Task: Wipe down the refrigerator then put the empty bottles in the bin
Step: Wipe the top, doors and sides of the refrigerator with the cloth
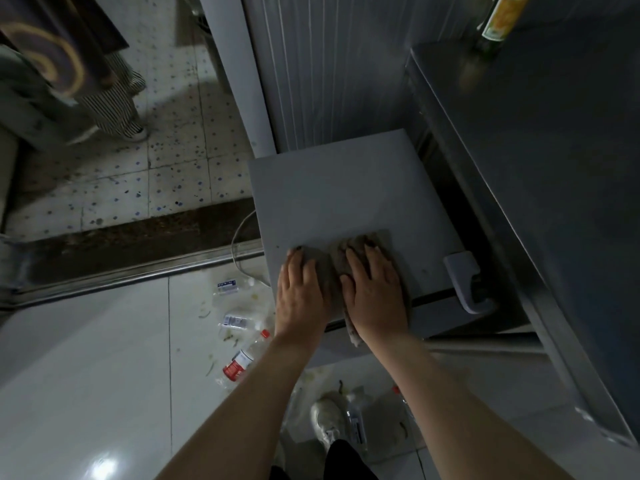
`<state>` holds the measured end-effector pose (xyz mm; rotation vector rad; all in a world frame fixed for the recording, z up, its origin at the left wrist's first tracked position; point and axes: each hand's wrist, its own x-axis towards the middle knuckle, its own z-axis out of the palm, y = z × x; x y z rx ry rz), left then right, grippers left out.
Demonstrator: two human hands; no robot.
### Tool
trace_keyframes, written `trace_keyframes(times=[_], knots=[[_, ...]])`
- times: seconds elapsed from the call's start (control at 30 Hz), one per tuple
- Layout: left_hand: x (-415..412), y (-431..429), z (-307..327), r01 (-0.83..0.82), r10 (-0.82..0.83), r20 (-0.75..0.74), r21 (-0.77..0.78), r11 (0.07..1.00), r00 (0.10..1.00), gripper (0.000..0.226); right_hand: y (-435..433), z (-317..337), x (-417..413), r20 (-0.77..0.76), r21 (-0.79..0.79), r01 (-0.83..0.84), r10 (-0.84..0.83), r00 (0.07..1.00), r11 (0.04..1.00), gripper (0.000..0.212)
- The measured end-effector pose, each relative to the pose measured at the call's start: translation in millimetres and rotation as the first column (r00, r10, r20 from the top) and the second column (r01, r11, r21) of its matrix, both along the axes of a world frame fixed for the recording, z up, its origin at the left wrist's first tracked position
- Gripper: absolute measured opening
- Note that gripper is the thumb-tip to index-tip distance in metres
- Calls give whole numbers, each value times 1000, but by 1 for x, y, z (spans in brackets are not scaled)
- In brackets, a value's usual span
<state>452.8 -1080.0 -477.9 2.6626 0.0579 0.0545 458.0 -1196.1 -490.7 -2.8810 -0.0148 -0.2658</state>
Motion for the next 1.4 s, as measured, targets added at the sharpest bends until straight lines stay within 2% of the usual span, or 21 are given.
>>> trace_keyframes(times=[0.07,0.33,0.67,0.97,1.1,1.23,1.4], knots=[[-2,2,-2,32,-32,8,12,999,999,46,3,-2,-6,19,-9,14,-13,1000,1000,44],[-4,4,-13,60,-70,103,94,994,992,43,5,-3,2,110,-13,-39,41,993,999,41],[-1,-1,-17,32,-55,175,132,991,983,41,4,-4,36,91,27,-43,41,995,999,43],[-8,3,-14,5,-19,125,113,994,992,44,-2,-7,2,105,26,-73,70,992,997,45],[-9,4,-11,-40,30,88,116,992,996,48,-1,-6,-17,118,21,-30,27,993,999,45],[-8,3,-9,-73,69,31,149,986,997,64,1,-6,-13,113,-7,-19,20,993,1000,44],[-8,0,-10,-45,43,15,208,977,999,68,6,-6,15,93,4,14,-14,996,1000,45]])
